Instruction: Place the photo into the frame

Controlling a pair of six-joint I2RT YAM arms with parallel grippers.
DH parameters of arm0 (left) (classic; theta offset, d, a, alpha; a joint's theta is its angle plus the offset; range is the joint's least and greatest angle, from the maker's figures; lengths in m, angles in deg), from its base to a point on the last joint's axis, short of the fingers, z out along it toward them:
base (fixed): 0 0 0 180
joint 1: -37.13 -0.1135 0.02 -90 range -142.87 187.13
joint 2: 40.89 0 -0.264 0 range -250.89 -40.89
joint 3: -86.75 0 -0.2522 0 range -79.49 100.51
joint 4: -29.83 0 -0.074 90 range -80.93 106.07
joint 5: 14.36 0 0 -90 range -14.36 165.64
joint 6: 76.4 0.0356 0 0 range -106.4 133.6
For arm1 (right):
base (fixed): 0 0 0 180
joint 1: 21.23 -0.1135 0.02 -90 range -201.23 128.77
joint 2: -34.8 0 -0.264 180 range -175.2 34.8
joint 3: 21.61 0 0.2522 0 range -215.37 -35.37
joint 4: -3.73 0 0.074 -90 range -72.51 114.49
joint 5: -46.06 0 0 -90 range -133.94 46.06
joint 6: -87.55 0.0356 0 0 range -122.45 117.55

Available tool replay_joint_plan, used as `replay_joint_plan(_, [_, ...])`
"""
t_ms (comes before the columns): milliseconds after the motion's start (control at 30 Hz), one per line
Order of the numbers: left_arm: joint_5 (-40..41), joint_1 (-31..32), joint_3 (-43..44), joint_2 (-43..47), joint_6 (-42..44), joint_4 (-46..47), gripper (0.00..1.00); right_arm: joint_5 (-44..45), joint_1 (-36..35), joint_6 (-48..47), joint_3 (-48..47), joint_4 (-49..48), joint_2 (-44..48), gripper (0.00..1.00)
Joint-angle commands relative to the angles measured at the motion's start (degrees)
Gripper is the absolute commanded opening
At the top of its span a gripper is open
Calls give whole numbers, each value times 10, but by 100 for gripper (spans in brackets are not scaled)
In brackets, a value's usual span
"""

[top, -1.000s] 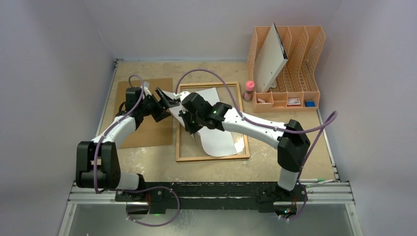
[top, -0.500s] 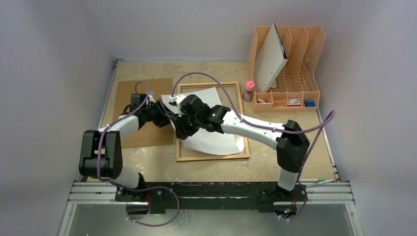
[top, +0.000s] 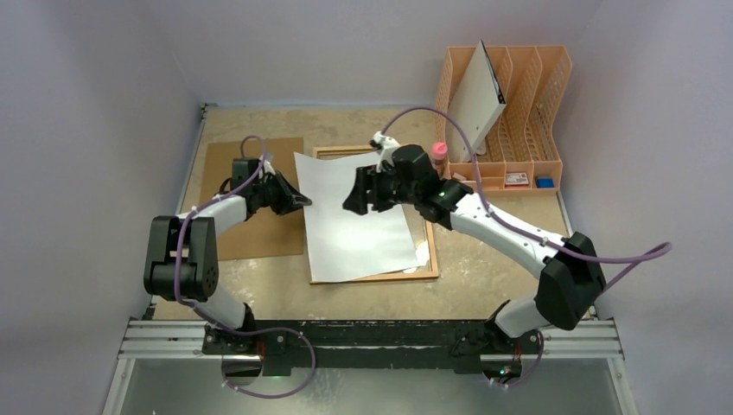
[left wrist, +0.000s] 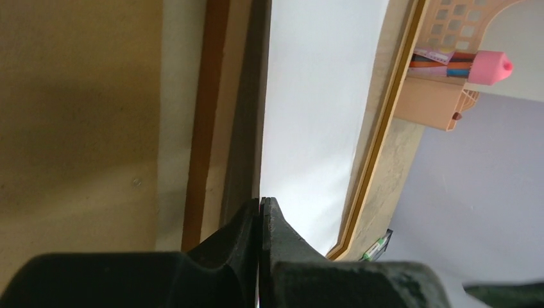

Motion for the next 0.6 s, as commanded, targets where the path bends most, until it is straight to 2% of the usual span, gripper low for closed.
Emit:
replay_joint_plan(0, [-21,0,68,-19,44,1,0,30,46,59,59,-38,40,71])
replay_joint_plan(133, [-86,1,129,-73,64,-16,0,76,90,101,114,-43,72,71])
replay_joint_plan(333, [-102,10,175,-123,63,-24,0,95,151,141,195,-55,125,72])
replay_joint_plan(567, [-110,36,208,-149,73,-36,0,124,188,173,250,-59,160,72])
